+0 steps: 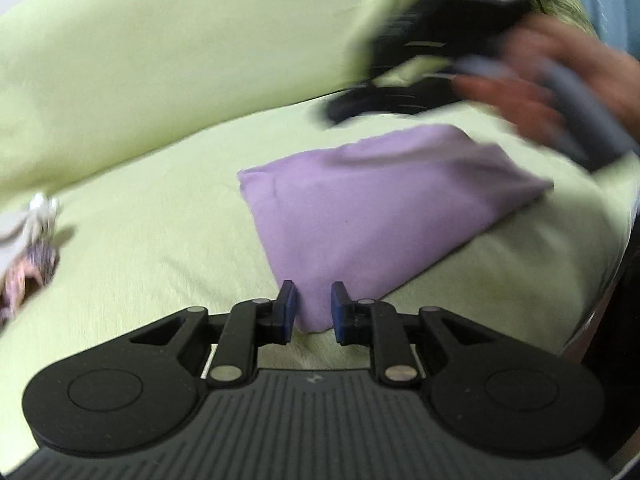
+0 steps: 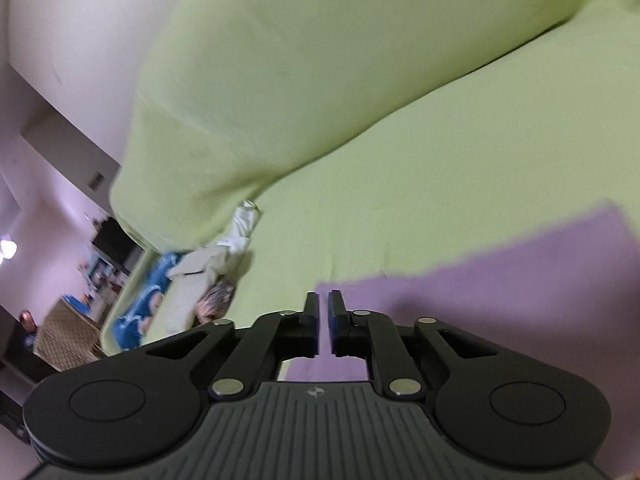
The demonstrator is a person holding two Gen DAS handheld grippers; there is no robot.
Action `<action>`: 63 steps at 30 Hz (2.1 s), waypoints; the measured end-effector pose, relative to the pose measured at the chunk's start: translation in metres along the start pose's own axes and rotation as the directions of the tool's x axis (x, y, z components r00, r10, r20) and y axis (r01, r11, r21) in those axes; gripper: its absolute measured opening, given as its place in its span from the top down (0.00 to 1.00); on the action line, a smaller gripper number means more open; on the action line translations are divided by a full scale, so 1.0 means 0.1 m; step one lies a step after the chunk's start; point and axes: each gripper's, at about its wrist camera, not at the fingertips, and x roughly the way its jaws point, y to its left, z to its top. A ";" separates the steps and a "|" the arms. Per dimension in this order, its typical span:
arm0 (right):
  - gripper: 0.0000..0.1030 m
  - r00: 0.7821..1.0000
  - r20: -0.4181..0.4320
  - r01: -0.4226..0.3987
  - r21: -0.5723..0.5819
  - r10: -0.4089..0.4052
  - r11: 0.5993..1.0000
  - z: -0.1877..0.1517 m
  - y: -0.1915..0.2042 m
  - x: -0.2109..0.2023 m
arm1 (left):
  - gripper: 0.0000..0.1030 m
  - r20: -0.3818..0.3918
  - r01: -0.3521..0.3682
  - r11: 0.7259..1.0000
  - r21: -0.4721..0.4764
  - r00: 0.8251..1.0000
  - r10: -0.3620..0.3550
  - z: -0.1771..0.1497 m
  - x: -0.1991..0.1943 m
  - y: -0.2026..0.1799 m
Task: Fold clothes
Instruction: 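Pull both grippers back from the folded lilac square, then grasp the folded top's edge with the left gripper while the right gripper grasps it too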
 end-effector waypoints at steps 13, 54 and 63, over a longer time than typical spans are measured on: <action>0.58 0.929 0.215 0.299 0.040 -0.301 0.953 -0.95 0.28 -1.32 | 0.64 -0.269 -0.104 0.952 -0.288 0.963 0.024 0.25 -0.23 -0.35; 0.35 0.812 0.357 0.575 -0.350 -0.463 0.739 -1.80 1.21 -1.54 | 0.34 -0.257 -0.225 0.946 -0.233 0.953 0.163 0.35 -0.93 -0.71; 0.43 0.819 0.387 0.494 -0.850 -0.423 0.181 -2.14 1.36 -0.23 | 0.33 -0.318 -0.219 0.887 -0.406 0.944 0.087 0.17 -0.53 0.11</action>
